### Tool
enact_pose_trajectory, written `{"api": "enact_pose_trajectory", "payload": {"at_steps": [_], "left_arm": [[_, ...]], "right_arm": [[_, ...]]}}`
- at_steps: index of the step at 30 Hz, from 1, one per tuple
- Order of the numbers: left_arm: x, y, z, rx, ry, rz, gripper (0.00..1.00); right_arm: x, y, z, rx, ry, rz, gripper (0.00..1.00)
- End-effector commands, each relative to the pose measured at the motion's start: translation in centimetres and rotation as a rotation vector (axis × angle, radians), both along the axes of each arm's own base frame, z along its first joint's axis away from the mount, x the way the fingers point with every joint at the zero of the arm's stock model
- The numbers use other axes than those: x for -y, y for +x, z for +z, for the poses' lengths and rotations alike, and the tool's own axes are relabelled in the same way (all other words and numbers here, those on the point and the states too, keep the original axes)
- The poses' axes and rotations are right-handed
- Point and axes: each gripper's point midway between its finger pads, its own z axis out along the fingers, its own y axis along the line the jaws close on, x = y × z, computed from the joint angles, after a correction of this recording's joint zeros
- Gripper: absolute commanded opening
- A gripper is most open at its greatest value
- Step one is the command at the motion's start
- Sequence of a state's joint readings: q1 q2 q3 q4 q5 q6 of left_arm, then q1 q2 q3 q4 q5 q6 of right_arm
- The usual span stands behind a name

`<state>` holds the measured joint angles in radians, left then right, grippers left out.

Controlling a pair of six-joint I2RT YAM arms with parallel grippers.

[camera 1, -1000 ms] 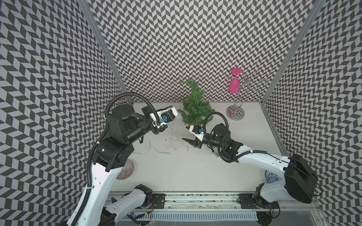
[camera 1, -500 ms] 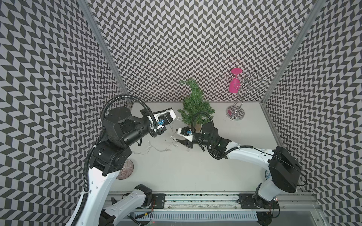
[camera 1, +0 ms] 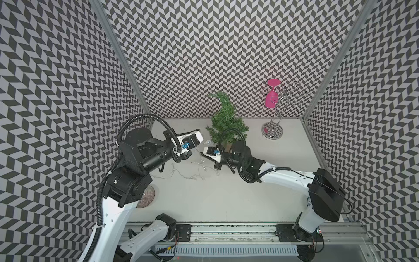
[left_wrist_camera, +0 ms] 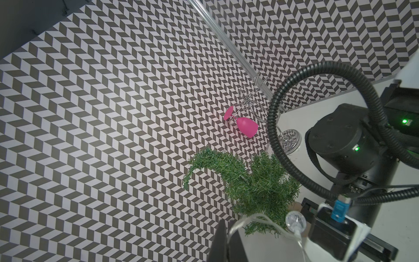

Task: Wrap string light around the christmas tree
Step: Wrap the light string around the Christmas tree.

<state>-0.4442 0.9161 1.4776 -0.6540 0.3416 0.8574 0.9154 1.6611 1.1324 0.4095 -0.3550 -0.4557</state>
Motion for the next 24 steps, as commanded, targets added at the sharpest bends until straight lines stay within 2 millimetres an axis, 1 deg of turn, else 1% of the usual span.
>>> {"api": "enact_pose_trajectory", "payload": {"at_steps": [1, 4, 6, 7, 10, 16, 17, 19, 21, 22, 24], "left_arm": [[-0.4, -0.1, -0.8, -0.016, -0.005, 0.02, 0.05], [-0.6, 0.6, -3.0, -0.054, 0.01, 0.052, 0.14], [-0.8, 1.1, -4.2, -0.078, 0.006, 0.073, 0.27], [-0.9, 1.3, -5.1, -0.092, 0.01, 0.079, 0.3], [-0.9, 1.7, -6.4, -0.111, -0.001, 0.081, 0.31], [-0.4, 2.2, -8.0, -0.149, -0.028, 0.045, 0.32], [-0.4, 2.2, -8.1, -0.154, -0.028, 0.04, 0.35], [-0.1, 2.0, -9.0, -0.179, -0.022, 0.019, 0.46], [0.1, 1.9, -9.6, -0.2, -0.021, 0.004, 0.6], [0.2, 1.6, -9.9, -0.208, -0.019, -0.011, 0.65], [0.4, 1.1, -10.3, -0.219, -0.022, -0.032, 0.71]], "right_arm": [[1.0, 0.1, 3.6, 0.079, 0.048, -0.055, 0.0], [3.2, 0.3, 5.5, 0.11, 0.087, -0.146, 0.0], [4.6, 0.2, 6.7, 0.137, 0.099, -0.192, 0.0], [5.2, 0.2, 7.2, 0.146, 0.099, -0.211, 0.0], [6.4, -0.1, 8.9, 0.171, 0.111, -0.238, 0.0], [7.4, -0.6, 11.7, 0.187, 0.14, -0.252, 0.0], [7.5, -0.6, 12.2, 0.191, 0.144, -0.256, 0.0], [7.6, -0.6, 12.9, 0.195, 0.148, -0.258, 0.0], [7.6, -0.6, 13.2, 0.197, 0.141, -0.259, 0.0], [7.6, -0.5, 13.2, 0.198, 0.137, -0.262, 0.0], [7.5, -0.4, 13.0, 0.201, 0.128, -0.267, 0.0]]}}
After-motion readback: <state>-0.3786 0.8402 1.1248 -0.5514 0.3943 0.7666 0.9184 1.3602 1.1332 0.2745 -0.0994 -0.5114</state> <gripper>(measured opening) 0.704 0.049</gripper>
